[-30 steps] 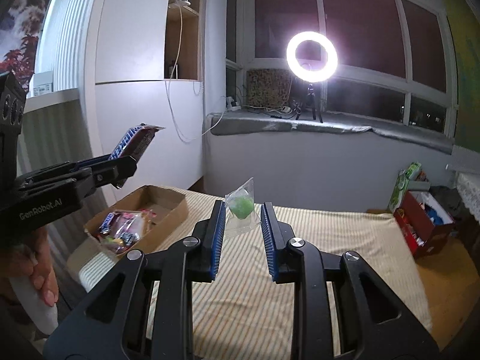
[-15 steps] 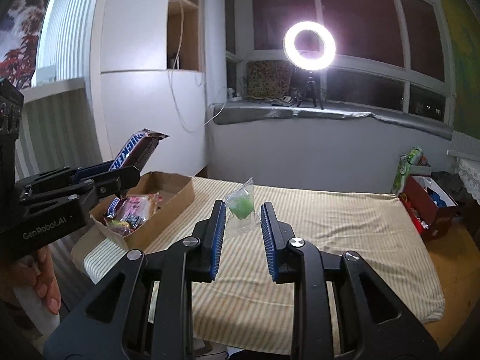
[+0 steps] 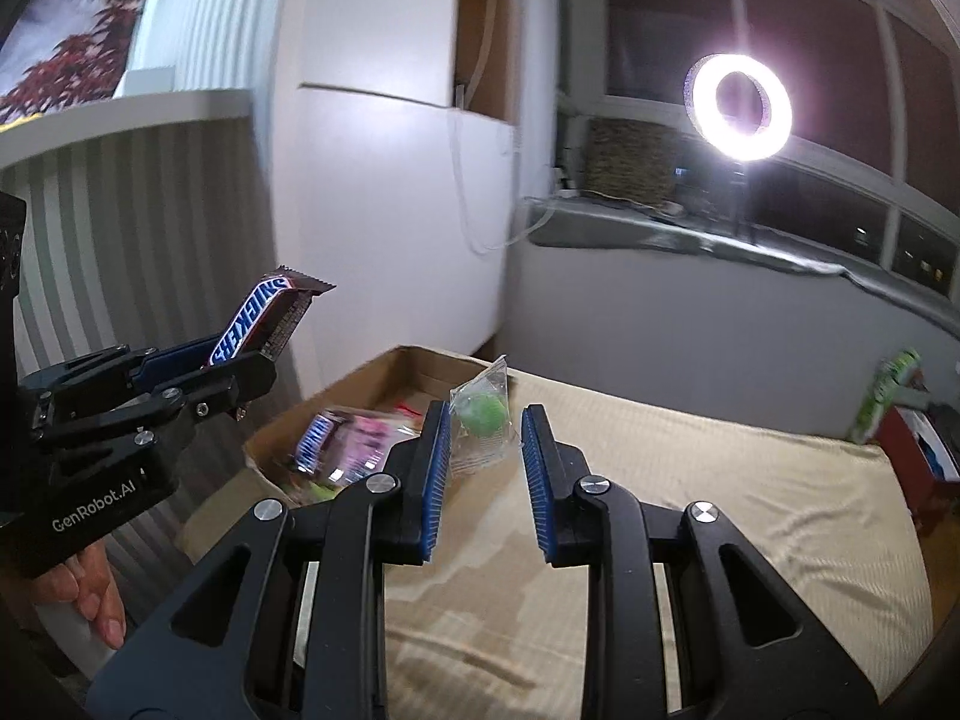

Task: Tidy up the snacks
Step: 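Carry the green candy and Snickers bar over the box with both tools, then open both tools to drop the candy and Snickers bar into the box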

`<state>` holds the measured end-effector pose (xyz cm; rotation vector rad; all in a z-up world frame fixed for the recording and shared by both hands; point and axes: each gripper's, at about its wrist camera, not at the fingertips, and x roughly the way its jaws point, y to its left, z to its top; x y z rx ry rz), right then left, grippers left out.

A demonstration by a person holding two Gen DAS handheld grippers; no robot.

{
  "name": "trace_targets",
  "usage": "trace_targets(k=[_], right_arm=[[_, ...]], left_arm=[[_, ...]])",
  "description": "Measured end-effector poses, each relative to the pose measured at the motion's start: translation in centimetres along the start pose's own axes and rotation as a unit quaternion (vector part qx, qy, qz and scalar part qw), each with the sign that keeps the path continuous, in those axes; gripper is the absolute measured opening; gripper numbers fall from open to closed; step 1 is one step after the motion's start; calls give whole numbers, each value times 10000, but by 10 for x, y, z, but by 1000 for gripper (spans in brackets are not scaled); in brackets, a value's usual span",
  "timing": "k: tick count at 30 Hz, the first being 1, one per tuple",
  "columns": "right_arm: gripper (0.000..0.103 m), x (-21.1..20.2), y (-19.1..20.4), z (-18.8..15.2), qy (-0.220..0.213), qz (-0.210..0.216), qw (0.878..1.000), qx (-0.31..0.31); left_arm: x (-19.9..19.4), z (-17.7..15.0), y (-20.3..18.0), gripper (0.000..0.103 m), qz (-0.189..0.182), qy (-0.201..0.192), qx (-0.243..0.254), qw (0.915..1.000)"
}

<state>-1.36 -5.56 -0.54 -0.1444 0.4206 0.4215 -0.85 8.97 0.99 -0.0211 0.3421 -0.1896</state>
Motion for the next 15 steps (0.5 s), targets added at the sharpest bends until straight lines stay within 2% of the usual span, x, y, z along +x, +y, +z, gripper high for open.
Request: trace_targets(k=[5,15], right_arm=[[25,17,15,9,51,156,9997,-159],[25,62,25,18,240,424,9985,-250]], left_arm=[[-2,2,24,27,222,-40,-142,9996],[10,2,46,27,409,-7,-238,9989]])
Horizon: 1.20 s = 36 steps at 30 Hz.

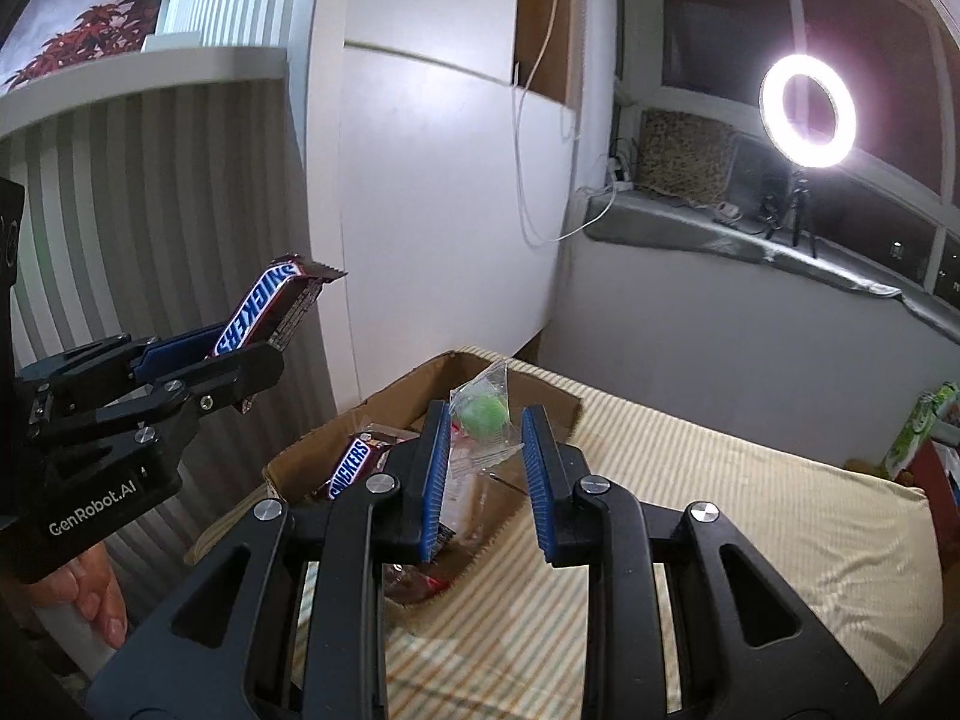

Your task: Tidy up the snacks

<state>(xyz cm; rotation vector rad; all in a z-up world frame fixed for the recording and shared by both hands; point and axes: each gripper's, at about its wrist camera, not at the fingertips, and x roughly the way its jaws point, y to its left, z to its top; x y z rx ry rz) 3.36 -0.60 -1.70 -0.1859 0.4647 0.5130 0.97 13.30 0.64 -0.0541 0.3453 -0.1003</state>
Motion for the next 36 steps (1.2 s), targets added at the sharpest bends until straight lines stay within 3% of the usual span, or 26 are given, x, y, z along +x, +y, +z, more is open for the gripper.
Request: trace_targets(k=[6,11,14,15,17,18,20,23,26,28,32,36], right_arm=[[26,51,1,-6,309,194,9993,12],[27,98,-5,-24,674,352,9971,91],[61,122,-5,-39,968,364,9946,8],[66,125,-6,-43,972,224,9950,-11],[69,124,-12,-46,912,216,9956,74],[70,122,-14,-45,867,180,9960,103],[72,114,-20,-40,703,67,9974,126],[88,101,-26,-33,513,-56,9985,200],[92,84,-23,-32,355,-171,9989,266],[102,75,-19,-32,270,-146,9990,329],[103,64,-9,-33,224,-39,9990,382],[103,54,-10,-44,270,-190,9985,435]], left_arm=[[27,-8,16,27,105,228,-118,9996],[66,-29,31,28,142,671,-268,9973],[88,-47,36,31,180,989,-314,9944],[94,-53,37,48,213,1110,-312,9931],[98,-61,39,71,331,1145,-380,9921],[98,-63,41,76,420,1141,-417,9917],[96,-64,48,76,522,1144,-480,9909],[88,-57,53,76,618,1029,-477,9916],[73,-49,57,79,769,857,-476,9922],[64,-45,64,79,883,795,-539,9915],[48,-45,71,80,1054,758,-567,9899],[37,-47,68,80,1192,786,-511,9884]])
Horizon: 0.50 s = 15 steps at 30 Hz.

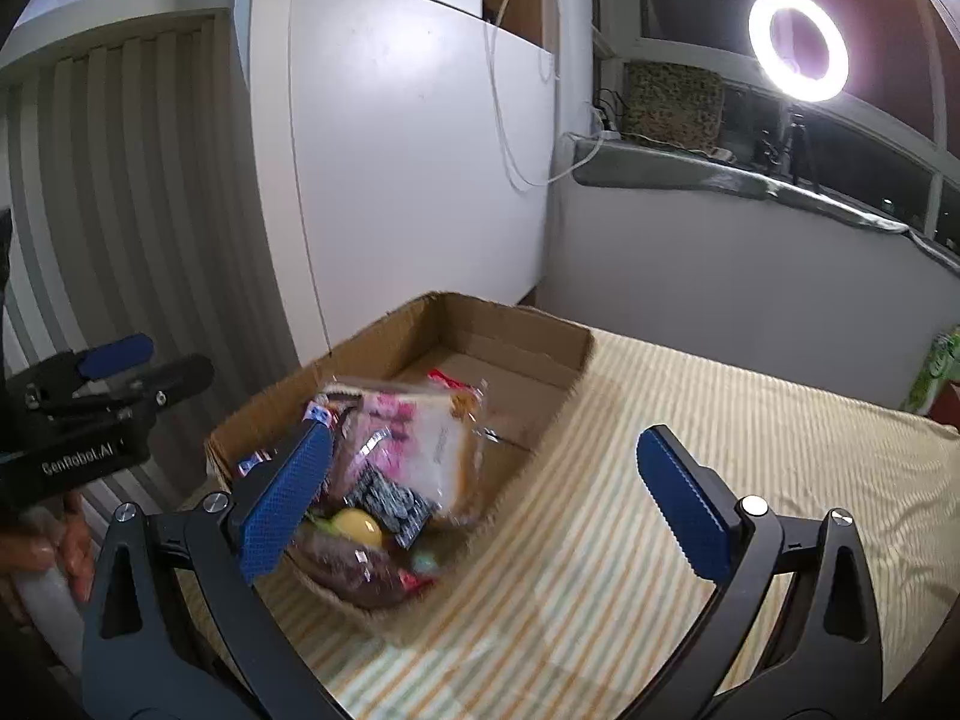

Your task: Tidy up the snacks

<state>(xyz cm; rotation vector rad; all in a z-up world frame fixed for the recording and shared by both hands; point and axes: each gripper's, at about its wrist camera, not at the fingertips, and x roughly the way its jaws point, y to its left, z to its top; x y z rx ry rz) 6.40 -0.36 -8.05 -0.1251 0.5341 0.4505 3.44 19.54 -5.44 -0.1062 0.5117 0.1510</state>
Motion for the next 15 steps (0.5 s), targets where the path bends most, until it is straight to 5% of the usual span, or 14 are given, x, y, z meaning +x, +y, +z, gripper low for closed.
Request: trace_targets(k=[7,15], right_arm=[[103,-51,-54,-32,-157,-501,9973,518],[103,-145,-126,-51,-461,-1784,9771,1068]], left_arm=[[-15,-2,-55,80,-152,-6,397,9991],[-53,-11,-163,81,-785,-267,1180,9895]])
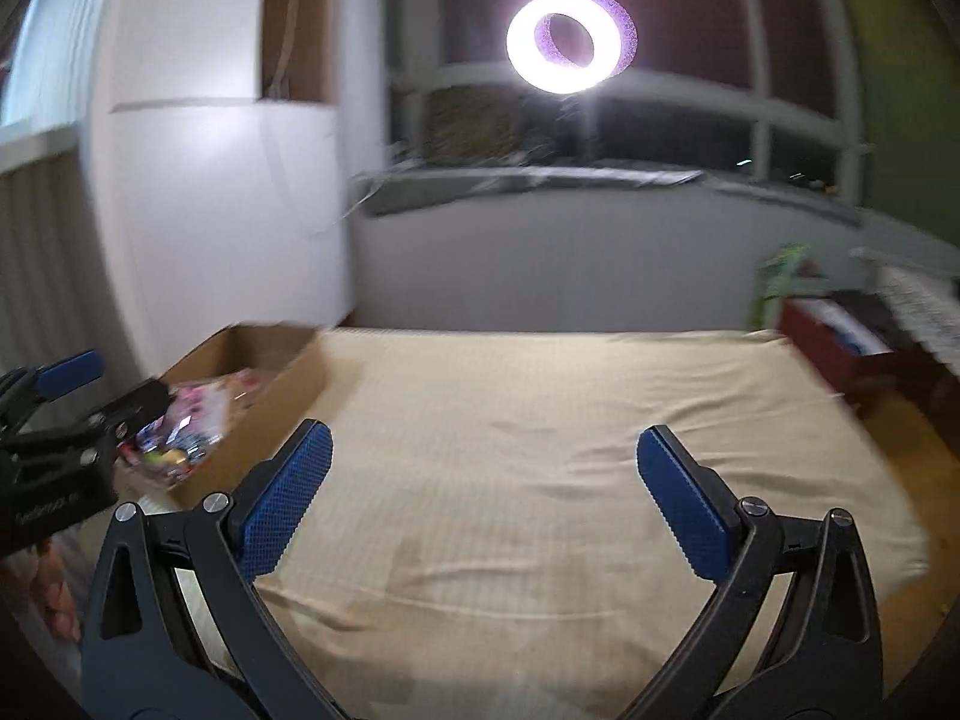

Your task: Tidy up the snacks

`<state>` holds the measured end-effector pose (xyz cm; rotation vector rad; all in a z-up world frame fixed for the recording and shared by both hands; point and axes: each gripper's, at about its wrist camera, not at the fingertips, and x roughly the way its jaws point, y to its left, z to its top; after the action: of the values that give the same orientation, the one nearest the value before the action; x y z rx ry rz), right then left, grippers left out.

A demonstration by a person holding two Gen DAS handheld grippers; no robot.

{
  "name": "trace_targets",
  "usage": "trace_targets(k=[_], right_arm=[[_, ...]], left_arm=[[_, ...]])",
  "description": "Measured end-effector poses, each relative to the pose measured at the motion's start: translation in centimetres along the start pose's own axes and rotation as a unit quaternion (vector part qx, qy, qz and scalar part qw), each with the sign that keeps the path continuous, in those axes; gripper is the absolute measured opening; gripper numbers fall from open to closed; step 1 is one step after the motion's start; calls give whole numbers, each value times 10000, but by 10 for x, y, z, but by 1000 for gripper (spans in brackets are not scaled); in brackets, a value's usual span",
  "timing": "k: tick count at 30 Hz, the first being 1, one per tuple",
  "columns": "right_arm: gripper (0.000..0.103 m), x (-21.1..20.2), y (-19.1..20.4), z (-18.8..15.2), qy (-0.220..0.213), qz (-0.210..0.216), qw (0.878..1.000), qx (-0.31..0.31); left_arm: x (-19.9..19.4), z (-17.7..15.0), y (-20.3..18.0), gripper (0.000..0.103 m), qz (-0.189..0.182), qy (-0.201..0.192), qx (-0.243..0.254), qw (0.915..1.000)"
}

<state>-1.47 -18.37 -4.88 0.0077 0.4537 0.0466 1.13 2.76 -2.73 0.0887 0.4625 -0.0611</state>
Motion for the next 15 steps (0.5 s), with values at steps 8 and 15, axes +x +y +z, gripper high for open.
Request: trace_targets(k=[8,15], right_arm=[[103,-45,3,32,-398,-209,9987,-244],[103,-37,13,35,-387,-76,9987,-336]], left_arm=[[-38,25,-22,98,-131,-507,135,9985],[-31,31,-9,102,-98,-425,-209,9988]])
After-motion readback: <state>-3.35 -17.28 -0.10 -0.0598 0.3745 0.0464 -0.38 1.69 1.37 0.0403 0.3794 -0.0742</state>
